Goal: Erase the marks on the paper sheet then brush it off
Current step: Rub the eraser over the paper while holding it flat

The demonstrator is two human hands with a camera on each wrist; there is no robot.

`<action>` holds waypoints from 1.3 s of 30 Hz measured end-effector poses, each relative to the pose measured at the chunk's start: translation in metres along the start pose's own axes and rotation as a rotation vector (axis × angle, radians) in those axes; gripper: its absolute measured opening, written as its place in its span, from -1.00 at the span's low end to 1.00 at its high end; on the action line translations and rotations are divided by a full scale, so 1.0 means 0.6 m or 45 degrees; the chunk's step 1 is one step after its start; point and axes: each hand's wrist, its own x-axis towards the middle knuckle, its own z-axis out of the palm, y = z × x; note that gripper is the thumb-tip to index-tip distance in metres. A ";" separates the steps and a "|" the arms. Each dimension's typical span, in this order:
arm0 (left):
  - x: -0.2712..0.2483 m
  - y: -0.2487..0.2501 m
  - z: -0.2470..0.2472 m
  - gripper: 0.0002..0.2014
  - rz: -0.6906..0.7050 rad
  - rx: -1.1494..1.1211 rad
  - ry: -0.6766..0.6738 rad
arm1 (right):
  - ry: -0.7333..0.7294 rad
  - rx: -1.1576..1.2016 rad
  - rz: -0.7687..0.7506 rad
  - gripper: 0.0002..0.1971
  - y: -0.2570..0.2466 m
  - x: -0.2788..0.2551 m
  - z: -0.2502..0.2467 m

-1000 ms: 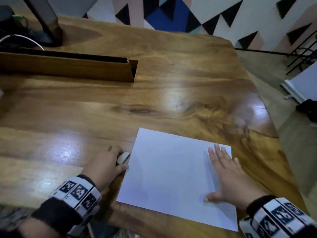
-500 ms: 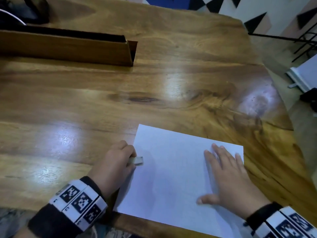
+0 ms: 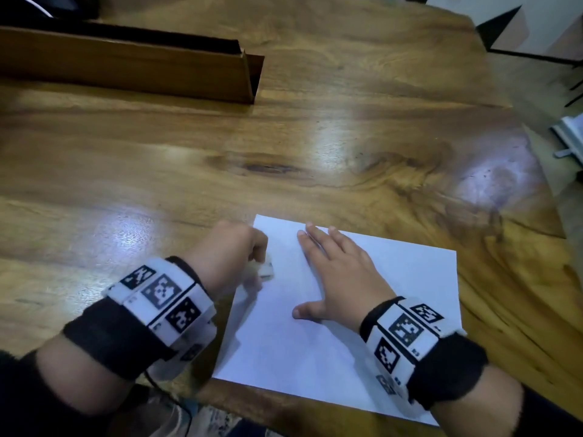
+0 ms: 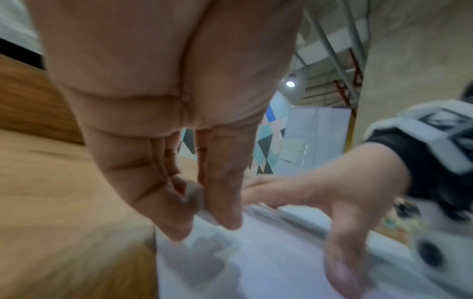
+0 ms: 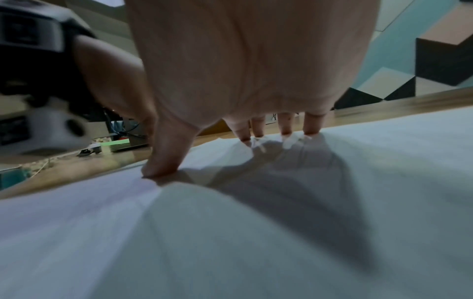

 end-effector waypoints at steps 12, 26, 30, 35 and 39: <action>0.045 0.019 0.010 -0.88 0.030 -0.176 0.196 | 0.006 0.022 0.047 0.20 0.001 0.000 0.007; 0.021 -0.004 0.004 -0.74 0.075 -0.105 -0.115 | -0.022 -0.037 0.064 0.23 0.000 0.010 0.002; 0.036 -0.007 -0.015 -0.86 0.018 -0.198 0.001 | -0.029 -0.065 0.056 0.22 -0.002 0.010 -0.002; 0.040 -0.009 0.000 -0.71 0.042 -0.099 0.211 | -0.042 -0.084 0.065 0.22 -0.006 0.011 -0.003; 0.046 0.001 -0.003 -0.86 0.059 -0.191 0.207 | -0.041 -0.132 0.076 0.25 -0.010 0.011 0.000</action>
